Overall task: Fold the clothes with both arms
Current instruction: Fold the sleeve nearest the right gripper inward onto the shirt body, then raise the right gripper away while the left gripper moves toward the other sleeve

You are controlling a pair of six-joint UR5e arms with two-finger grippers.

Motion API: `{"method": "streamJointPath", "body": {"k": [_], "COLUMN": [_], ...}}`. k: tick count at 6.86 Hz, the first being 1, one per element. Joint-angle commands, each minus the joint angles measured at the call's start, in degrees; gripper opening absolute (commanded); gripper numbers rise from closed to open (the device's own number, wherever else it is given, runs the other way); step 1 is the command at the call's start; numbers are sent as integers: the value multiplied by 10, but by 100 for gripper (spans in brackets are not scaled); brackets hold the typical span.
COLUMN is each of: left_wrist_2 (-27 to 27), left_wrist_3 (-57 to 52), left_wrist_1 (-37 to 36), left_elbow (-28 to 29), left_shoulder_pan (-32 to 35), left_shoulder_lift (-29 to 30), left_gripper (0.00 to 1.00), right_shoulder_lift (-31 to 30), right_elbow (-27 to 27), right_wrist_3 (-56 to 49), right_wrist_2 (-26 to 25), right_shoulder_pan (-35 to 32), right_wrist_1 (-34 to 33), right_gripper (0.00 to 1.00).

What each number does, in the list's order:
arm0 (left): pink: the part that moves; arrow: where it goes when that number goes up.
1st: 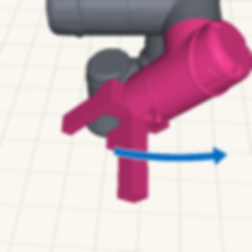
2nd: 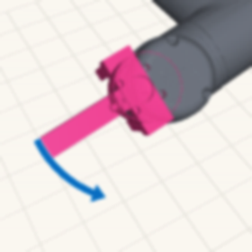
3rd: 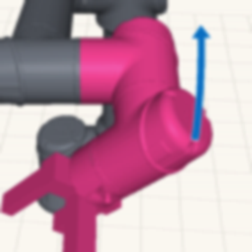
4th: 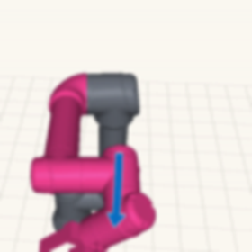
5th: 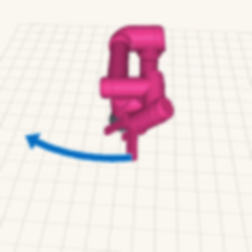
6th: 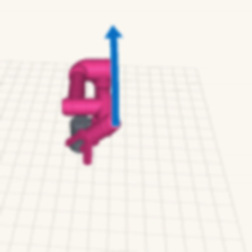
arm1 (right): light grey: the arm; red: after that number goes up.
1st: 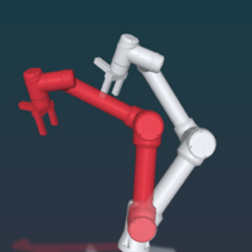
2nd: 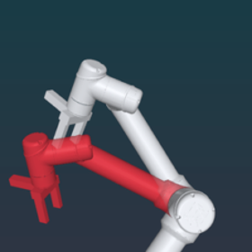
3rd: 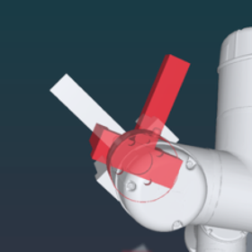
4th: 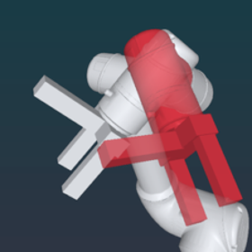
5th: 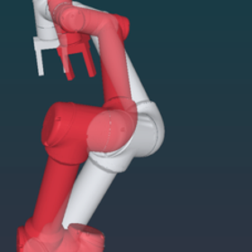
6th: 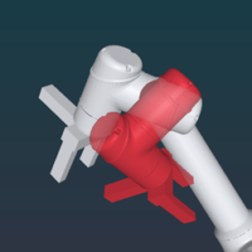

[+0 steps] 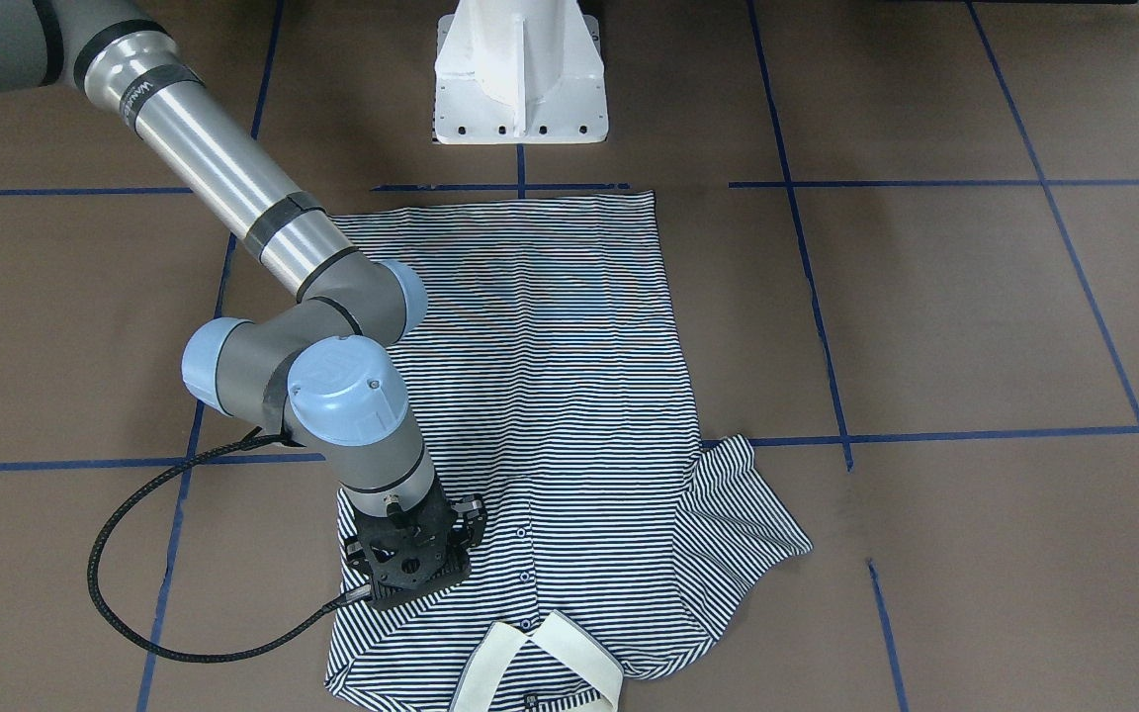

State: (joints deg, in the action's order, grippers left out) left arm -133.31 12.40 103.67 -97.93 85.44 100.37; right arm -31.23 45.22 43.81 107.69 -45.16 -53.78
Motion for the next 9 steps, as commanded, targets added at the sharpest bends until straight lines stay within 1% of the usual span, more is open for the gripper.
{"method": "streamJointPath", "body": {"k": [1, 2, 3, 4, 5, 6, 7, 8, 9], "left_wrist_2": [2, 26, 29, 37, 37, 36, 67, 169, 229], "left_wrist_3": [2, 10, 73, 140, 221, 302, 375, 455, 506], "left_wrist_1": [1, 0, -4, -5, -5, -1, 0, -1, 0], "left_elbow": [-6, -10, -23, -24, -26, -44, -55, -46, -10], "left_shoulder_pan": [-2, -4, -29, -77, -124, -170, -214, -296, -329], "left_shoulder_lift": [6, 24, 36, 50, 72, 83, 102, 116, 146], "left_gripper": [100, 100, 100, 100, 100, 100, 100, 100, 100], "right_shoulder_lift": [-2, -8, -22, -43, -98, -138, -173, -193, -222], "right_elbow": [6, 20, 72, 132, 201, 247, 297, 316, 336], "right_wrist_3": [8, 0, 0, -8, -33, -36, -43, -131, -221], "right_wrist_2": [14, 34, 71, 143, 169, 190, 222, 257, 267], "right_shoulder_pan": [-4, -20, -45, -85, -114, -136, -162, -193, -213], "right_wrist_1": [9, -2, -73, -157, -170, -179, -213, -238, -268], "right_gripper": [100, 100, 100, 100, 100, 100, 100, 100, 100]}}
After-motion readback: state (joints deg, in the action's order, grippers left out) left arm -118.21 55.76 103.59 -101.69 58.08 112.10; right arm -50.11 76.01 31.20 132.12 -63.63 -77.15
